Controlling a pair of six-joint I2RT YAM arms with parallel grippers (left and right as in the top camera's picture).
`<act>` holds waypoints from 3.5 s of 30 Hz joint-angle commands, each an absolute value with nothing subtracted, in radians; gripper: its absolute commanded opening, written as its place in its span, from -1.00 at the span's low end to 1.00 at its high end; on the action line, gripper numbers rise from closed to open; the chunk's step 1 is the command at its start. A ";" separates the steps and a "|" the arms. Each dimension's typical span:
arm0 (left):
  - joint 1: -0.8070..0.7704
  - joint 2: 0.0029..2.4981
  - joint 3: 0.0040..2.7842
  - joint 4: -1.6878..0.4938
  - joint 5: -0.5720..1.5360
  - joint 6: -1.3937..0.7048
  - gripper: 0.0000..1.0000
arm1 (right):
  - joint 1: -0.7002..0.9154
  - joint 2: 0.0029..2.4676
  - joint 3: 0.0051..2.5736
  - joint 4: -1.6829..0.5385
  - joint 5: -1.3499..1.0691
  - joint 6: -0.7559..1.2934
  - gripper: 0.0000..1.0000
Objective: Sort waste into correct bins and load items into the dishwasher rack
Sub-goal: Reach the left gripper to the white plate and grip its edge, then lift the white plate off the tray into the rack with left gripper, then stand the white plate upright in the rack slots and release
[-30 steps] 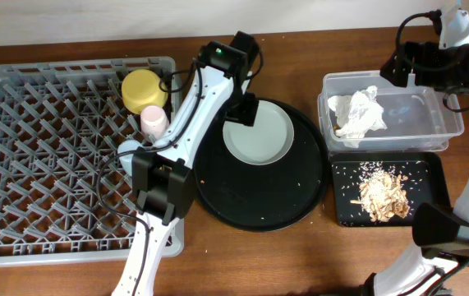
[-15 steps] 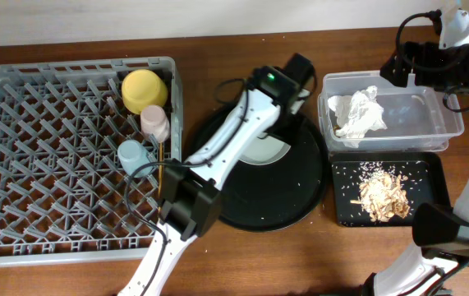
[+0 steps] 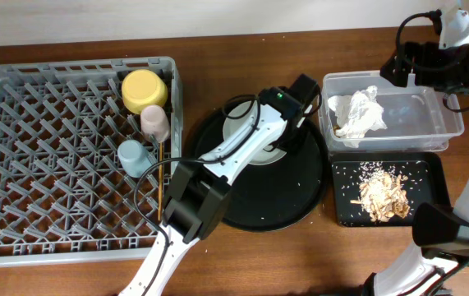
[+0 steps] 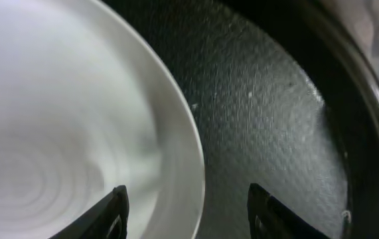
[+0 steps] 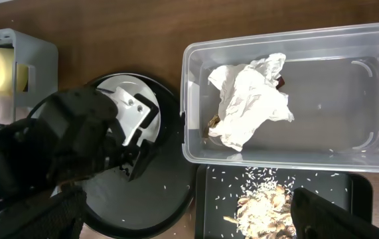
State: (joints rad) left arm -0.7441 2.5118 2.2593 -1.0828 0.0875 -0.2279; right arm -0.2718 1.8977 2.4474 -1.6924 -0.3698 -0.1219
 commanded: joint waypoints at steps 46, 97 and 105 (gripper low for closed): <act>0.257 1.986 2.518 -1.613 0.991 0.126 -1.00 | -0.276 1.903 2.442 -1.695 -0.361 -0.114 0.97; 0.363 2.354 2.514 -1.689 1.066 0.356 -1.00 | -0.276 1.904 2.442 -1.695 -0.361 -0.114 0.97; 0.363 2.354 2.514 -1.688 1.250 0.357 -1.00 | -0.276 1.903 2.442 -1.695 -0.361 -0.114 0.97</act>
State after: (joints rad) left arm 0.3634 2.3505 2.5141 -1.6859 1.1507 0.3557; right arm -0.2718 1.8980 2.4474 -1.6924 -0.3664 -0.1192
